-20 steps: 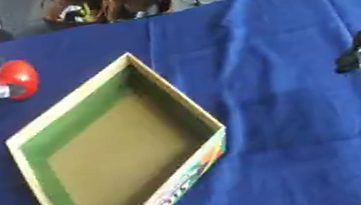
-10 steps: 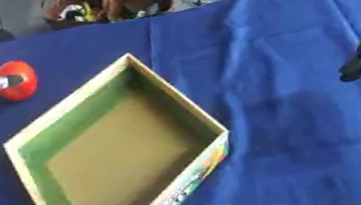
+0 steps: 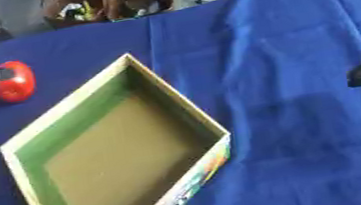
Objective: Pick up objects on the table and place them in the box.
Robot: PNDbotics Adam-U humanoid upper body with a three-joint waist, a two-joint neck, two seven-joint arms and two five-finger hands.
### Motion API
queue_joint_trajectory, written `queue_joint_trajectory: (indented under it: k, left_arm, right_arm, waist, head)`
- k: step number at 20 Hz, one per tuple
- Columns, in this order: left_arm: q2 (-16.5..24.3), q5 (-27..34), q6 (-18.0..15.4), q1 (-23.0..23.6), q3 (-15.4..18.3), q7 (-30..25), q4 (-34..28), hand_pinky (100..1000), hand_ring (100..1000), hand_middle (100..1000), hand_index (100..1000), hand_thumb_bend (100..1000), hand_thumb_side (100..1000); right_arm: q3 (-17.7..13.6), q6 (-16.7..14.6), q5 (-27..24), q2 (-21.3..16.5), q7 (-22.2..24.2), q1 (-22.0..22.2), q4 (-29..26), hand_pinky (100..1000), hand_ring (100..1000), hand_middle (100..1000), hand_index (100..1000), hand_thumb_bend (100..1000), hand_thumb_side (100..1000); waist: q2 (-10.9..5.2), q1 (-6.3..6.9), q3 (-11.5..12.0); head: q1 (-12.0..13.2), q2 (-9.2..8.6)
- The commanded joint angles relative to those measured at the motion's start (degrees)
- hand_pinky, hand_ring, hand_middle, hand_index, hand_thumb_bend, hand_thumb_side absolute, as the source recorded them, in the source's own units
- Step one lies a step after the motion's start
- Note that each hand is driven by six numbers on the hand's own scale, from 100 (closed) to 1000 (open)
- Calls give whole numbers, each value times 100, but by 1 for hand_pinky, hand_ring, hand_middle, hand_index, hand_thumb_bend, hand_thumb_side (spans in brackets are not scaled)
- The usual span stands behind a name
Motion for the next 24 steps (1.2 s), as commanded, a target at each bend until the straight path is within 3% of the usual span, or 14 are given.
queue_joint_trajectory:
  k: [1,10,15,24]
  left_arm:
    - [298,178,37,-176,137,-190,-26,892,1000,1000,1000,629,775]
    - [317,260,140,-162,209,-143,114,840,1000,1000,1000,626,767]
    - [269,-42,222,-178,212,279,184,818,1000,1000,1000,634,760]
    - [186,-424,287,-167,205,419,333,716,989,1000,1000,609,730]
  right_arm:
    - [-1,-11,61,-114,33,-31,-121,738,524,383,495,100,855]
    - [11,-16,98,-107,72,-50,-121,739,516,372,486,100,859]
    - [15,1,120,-85,113,-37,-121,740,514,369,484,100,861]
    - [3,13,135,-67,140,-31,-121,742,510,365,481,100,868]
  waist:
    - [-93,-4,-6]
    - [23,22,-84]
    - [70,27,-104]
    - [113,40,-126]
  head:
    - [39,-111]
    - [114,-182]
    - [152,-221]
    - [175,-251]
